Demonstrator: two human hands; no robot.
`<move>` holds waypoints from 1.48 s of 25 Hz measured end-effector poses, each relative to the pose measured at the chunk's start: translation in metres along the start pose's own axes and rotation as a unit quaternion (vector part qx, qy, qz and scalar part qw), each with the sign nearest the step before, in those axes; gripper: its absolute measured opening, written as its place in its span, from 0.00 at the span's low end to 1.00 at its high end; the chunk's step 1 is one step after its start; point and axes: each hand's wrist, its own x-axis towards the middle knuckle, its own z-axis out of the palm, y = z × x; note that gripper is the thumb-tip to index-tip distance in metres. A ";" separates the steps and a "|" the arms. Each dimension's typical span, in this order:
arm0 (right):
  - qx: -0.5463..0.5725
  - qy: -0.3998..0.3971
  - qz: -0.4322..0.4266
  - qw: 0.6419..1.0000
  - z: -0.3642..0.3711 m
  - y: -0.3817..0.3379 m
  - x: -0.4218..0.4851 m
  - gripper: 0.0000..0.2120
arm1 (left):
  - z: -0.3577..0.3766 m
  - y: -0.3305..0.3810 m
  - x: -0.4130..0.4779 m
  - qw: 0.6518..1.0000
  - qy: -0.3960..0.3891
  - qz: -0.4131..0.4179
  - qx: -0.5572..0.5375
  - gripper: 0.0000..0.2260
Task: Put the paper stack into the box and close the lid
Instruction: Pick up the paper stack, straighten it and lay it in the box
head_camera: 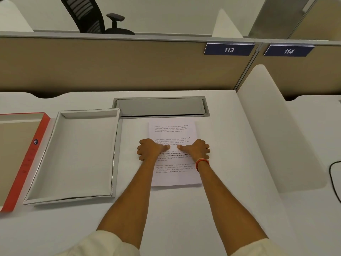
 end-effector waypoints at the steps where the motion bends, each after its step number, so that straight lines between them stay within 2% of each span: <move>1: 0.008 -0.005 -0.004 1.000 -0.001 -0.001 0.001 0.40 | -0.001 0.001 0.001 1.000 -0.008 0.009 0.004 0.40; 5: 0.030 -0.004 -0.025 0.999 0.000 -0.004 -0.002 0.41 | -0.003 0.004 0.002 0.999 -0.024 0.000 0.021 0.40; 10: 0.104 -0.014 -0.064 0.992 -0.001 -0.002 -0.005 0.39 | 0.001 0.008 -0.002 1.000 0.005 -0.010 0.007 0.44; 14: 0.071 -0.012 -0.058 0.996 -0.001 -0.001 -0.004 0.41 | 0.004 0.004 0.004 0.999 -0.011 0.020 -0.044 0.41; 17: 0.051 -0.013 -0.059 0.997 0.000 0.001 -0.001 0.38 | 0.006 -0.006 0.008 0.998 0.000 0.051 -0.023 0.35; 22: 0.096 -0.012 -0.089 0.991 0.000 0.007 -0.006 0.32 | 0.007 -0.014 0.007 0.992 -0.007 0.102 -0.081 0.29; 27: 0.158 0.013 -0.103 0.982 -0.014 0.002 -0.019 0.34 | -0.007 -0.009 -0.003 0.984 0.010 0.129 -0.120 0.25; 31: 0.209 0.077 -0.170 0.960 -0.035 -0.012 -0.032 0.31 | -0.026 0.001 -0.018 0.952 0.045 0.181 -0.243 0.25; 37: 0.368 0.105 -0.279 0.881 -0.047 -0.017 -0.051 0.28 | -0.029 0.003 -0.044 0.846 0.065 0.289 -0.443 0.25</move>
